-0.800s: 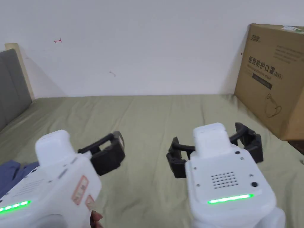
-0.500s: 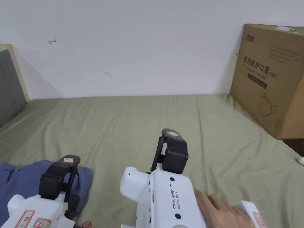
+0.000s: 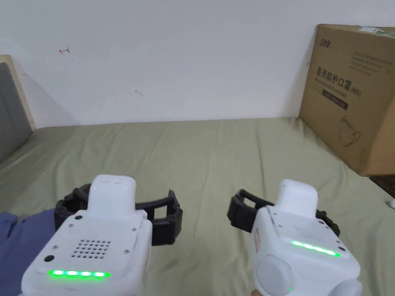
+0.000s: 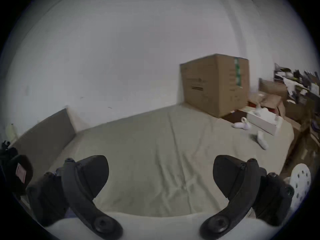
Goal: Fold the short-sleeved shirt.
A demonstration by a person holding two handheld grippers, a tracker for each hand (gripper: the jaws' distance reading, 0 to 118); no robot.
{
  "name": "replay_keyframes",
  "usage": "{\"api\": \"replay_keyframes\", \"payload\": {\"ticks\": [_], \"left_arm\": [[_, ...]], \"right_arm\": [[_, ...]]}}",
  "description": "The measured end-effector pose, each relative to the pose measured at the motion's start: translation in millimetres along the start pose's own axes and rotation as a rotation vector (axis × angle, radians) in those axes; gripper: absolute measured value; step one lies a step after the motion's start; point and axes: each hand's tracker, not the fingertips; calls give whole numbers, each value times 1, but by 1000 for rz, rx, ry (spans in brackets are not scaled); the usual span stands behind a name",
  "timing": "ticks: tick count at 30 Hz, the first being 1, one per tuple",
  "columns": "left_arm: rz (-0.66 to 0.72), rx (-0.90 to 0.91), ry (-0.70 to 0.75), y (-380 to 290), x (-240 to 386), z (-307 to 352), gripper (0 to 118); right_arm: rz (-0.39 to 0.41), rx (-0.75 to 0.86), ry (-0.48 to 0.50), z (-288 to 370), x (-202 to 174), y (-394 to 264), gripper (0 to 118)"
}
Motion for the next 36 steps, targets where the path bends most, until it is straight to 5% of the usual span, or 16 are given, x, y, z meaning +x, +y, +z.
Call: {"api": "replay_keyframes", "payload": {"ticks": [3,6,9,10,11,12,14,24,36], "left_arm": [[197,-18,-82,-5,-12,0,118],[298,-9,-49,5,-23,1,118],[275,-8,-34,12,-27,5,86],[256,-4,-37,12,-26,4,51],[203,10,-45,11,-24,4,18],[159,18,-1,9,-20,6,0],[166,23,4,6,-16,8,0],[228,-29,-9,6,-37,9,0],[284,-93,407,-14,-154,76,0]], "right_arm": [[191,99,16,8,-5,4,118],[270,151,57,16,-17,12,118],[257,135,74,17,-19,11,115],[248,130,86,18,-18,10,98],[229,155,92,22,-17,7,59],[236,196,40,24,-19,5,3],[293,203,-19,20,-21,3,0],[224,126,151,21,-25,14,0],[294,25,593,47,-139,-13,0]]}}
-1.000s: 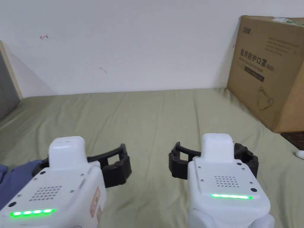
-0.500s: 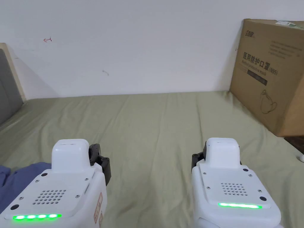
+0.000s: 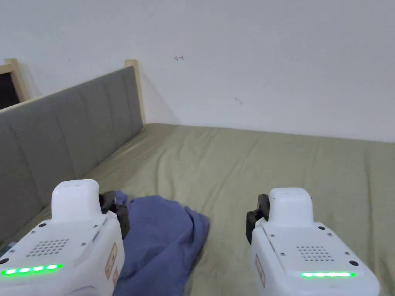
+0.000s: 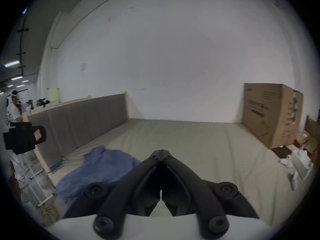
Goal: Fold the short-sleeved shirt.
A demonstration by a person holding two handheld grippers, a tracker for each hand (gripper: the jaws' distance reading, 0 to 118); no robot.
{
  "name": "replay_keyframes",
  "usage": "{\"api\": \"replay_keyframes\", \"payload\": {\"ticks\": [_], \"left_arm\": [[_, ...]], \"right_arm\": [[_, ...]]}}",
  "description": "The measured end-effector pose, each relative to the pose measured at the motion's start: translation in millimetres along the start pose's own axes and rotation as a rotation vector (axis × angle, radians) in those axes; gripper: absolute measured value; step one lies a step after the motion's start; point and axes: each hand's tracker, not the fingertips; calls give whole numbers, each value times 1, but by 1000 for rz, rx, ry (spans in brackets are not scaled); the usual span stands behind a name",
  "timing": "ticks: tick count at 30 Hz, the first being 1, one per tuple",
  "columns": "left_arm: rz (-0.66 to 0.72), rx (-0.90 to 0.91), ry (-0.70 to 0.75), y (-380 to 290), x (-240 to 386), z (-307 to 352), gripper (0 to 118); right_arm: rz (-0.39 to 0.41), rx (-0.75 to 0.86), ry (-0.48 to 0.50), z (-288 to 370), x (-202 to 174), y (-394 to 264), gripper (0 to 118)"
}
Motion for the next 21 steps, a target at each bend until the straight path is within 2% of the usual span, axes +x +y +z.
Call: {"api": "replay_keyframes", "payload": {"ticks": [7,10,13,17,18,19,20,21], "left_arm": [[38,-69,43,-11,-17,-13,0],[43,-112,35,-17,-14,-31,0],[58,-199,38,-30,-12,-57,0],[67,-337,0,-52,-9,-102,0],[66,-332,4,-61,-7,-115,2],[62,-378,-3,-67,-6,-129,23],[81,-416,-23,-72,-6,-141,23],[142,-447,-31,-78,-7,-154,33]], "right_arm": [[25,-49,76,-7,-24,-10,0],[26,-72,74,-13,-18,-16,0],[-6,-108,80,-20,-10,-21,0],[18,-140,61,-31,-4,-28,0],[19,-148,58,-34,-2,-30,0],[15,-159,56,-38,0,-32,0],[5,-174,50,-42,3,-34,0],[-9,-188,46,-46,6,-37,0]]}}
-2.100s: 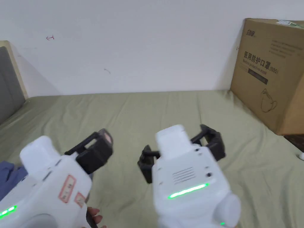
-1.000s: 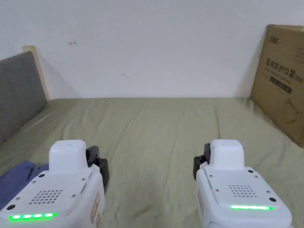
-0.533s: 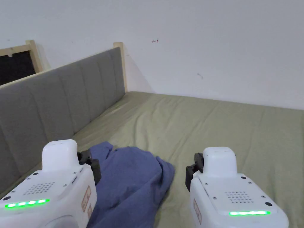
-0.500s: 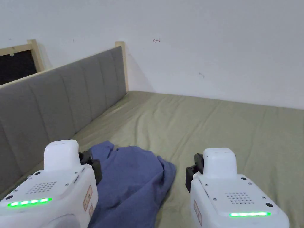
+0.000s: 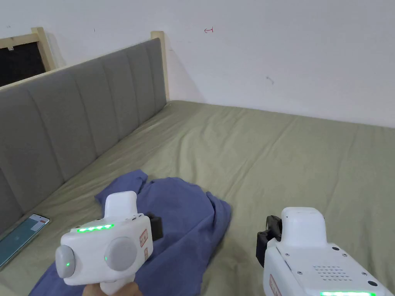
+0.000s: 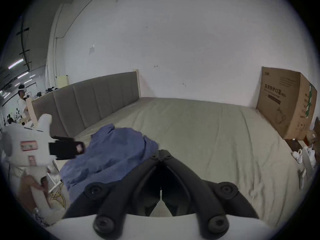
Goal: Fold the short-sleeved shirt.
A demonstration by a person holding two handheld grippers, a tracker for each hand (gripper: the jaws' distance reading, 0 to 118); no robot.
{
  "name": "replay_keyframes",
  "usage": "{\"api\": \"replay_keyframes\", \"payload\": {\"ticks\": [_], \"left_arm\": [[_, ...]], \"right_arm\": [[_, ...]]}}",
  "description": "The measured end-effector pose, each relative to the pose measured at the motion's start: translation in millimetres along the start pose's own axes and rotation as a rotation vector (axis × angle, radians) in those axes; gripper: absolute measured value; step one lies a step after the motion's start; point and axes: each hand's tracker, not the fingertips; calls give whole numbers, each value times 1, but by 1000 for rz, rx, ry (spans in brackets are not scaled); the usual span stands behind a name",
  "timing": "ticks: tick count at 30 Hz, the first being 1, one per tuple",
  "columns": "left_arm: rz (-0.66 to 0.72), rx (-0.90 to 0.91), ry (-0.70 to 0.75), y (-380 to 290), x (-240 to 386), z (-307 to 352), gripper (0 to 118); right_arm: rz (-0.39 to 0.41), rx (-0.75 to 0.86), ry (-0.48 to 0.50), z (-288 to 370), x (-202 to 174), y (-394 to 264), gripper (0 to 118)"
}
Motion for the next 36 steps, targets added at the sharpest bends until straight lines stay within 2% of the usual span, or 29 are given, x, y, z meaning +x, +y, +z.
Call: {"api": "replay_keyframes", "payload": {"ticks": [1,2,3,5,11,12,14,15,16,17,18,22,24,25,28,33,36], "left_arm": [[25,-43,-23,-2,-1,-14,70],[39,-86,-42,-3,-1,-24,101],[36,-103,-41,-4,1,-33,117],[-5,-89,-13,-8,7,-43,117],[-128,-256,-33,-15,29,-105,117],[-143,-303,-22,-19,31,-122,116],[-179,-447,9,-34,31,-156,103],[-226,-511,53,-44,30,-170,105],[-246,-393,14,-42,33,-161,106],[-235,-429,26,-38,34,-158,102],[-210,-460,37,-28,36,-153,92],[-206,-432,29,-15,33,-137,11],[-178,-434,75,-11,29,-135,8],[-111,-445,19,-12,19,-135,8],[-4,-457,-6,-6,13,-132,8],[-62,-407,-75,21,31,-107,8],[-43,-354,-176,47,61,-87,8]], "right_arm": [[-14,-8,5,-3,4,-3,0],[-23,-19,4,-5,7,-4,0],[-29,-28,-6,-9,10,-7,0],[-32,-41,-17,-13,17,-10,0],[-82,-97,-42,-27,34,-19,0],[-86,-105,-45,-29,36,-20,0],[-85,-120,-53,-32,39,-22,0],[-82,-128,-58,-33,40,-23,0],[-83,-132,-61,-33,42,-24,0],[-85,-134,-64,-33,44,-25,0],[-90,-137,-68,-33,46,-26,0],[-126,-159,-84,-34,54,-29,0],[-146,-159,-84,-32,58,-31,0],[-152,-160,-84,-30,59,-31,0],[-165,-149,-90,-23,65,-28,0],[-213,-119,-121,-11,82,-22,0],[-226,-102,-155,-1,94,-20,0]]}}
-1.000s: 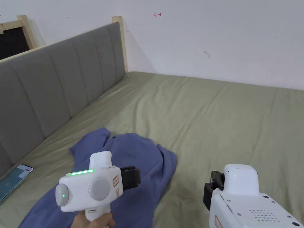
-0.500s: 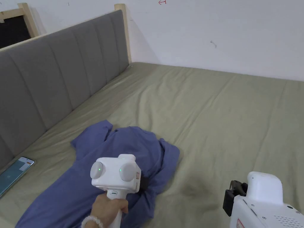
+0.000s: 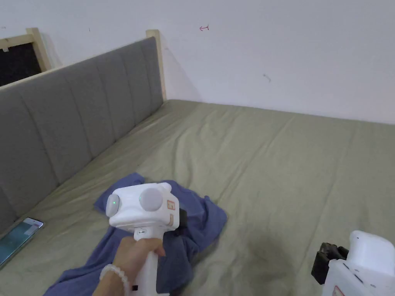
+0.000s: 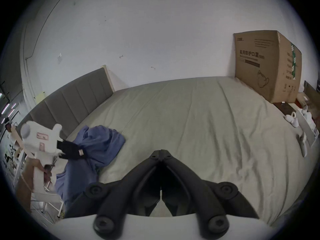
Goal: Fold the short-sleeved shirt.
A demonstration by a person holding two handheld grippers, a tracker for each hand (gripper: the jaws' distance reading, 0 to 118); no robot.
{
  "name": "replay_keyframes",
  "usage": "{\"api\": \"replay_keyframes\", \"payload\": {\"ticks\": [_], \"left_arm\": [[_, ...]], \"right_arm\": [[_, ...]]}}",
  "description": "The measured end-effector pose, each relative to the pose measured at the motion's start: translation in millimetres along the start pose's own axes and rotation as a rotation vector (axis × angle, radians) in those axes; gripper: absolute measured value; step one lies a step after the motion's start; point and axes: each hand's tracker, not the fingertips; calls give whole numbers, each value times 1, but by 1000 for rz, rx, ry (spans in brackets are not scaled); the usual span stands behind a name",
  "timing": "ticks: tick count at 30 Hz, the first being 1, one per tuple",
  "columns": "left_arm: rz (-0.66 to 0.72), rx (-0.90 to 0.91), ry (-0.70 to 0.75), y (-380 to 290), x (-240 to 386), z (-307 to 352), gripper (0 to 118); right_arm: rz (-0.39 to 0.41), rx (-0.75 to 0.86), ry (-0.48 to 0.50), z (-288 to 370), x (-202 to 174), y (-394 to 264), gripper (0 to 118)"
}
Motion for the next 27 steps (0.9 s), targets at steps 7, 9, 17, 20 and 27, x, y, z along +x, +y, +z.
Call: {"api": "replay_keyframes", "payload": {"ticks": [7,9,17,20,27], "left_arm": [[-223,96,-273,17,152,37,8],[-287,79,-420,3,210,47,8],[-515,-79,-695,-124,343,36,8],[-545,-222,-584,-180,345,-7,8],[-596,-383,-451,-237,318,-61,10]], "right_arm": [[-52,90,-129,40,48,17,0],[-43,123,-197,58,67,24,0],[-122,227,-409,125,140,37,0],[-134,232,-455,139,157,33,0],[-176,197,-466,134,169,22,0]]}}
